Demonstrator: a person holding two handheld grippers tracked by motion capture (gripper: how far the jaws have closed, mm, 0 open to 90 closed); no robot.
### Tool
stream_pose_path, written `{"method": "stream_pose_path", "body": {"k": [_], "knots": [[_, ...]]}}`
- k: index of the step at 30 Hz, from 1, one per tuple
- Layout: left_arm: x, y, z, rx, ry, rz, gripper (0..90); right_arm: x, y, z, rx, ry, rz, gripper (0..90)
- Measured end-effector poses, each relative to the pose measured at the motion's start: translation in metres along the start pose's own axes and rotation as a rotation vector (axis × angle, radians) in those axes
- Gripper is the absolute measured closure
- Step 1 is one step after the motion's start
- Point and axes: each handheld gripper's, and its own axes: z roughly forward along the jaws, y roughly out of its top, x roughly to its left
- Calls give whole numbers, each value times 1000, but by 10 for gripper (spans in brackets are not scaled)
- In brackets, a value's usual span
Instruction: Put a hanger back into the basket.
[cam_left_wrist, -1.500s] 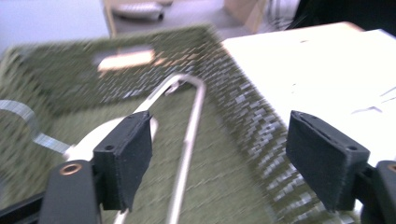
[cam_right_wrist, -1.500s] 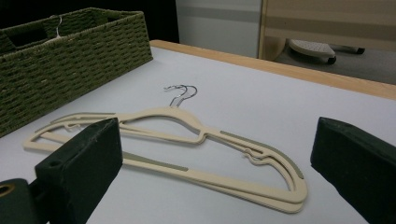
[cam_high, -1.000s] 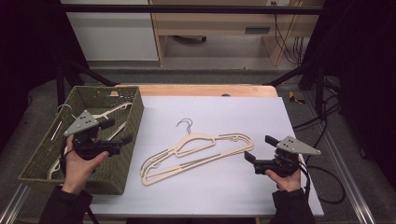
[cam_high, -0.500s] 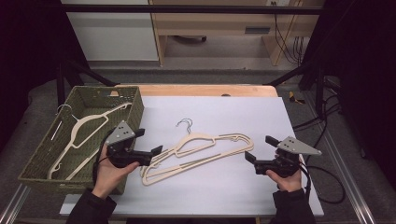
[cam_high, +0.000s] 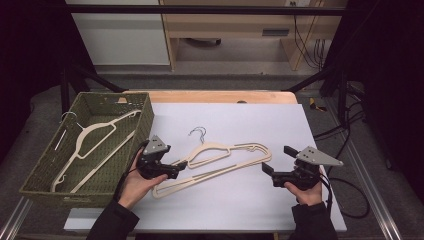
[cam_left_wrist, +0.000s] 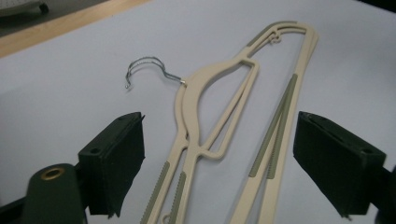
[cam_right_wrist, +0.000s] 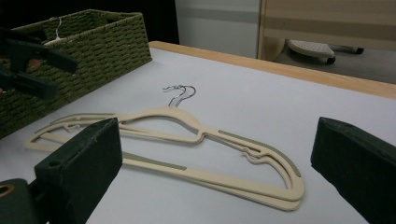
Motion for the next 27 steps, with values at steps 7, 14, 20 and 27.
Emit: {"method": "stream_pose_path", "body": {"k": [7,14,20,27], "knots": [[0,-11,26,101,17,-2,247,2,-1,2,4,6,-4,27],[6,-23,43,180,41,-18,315,1,-1,2,0,3,3,28],[11,-31,51,221,80,-24,424,2,-2,3,8,5,0,28],[12,-32,53,236,86,-28,540,2,-2,3,10,6,1,28]]}}
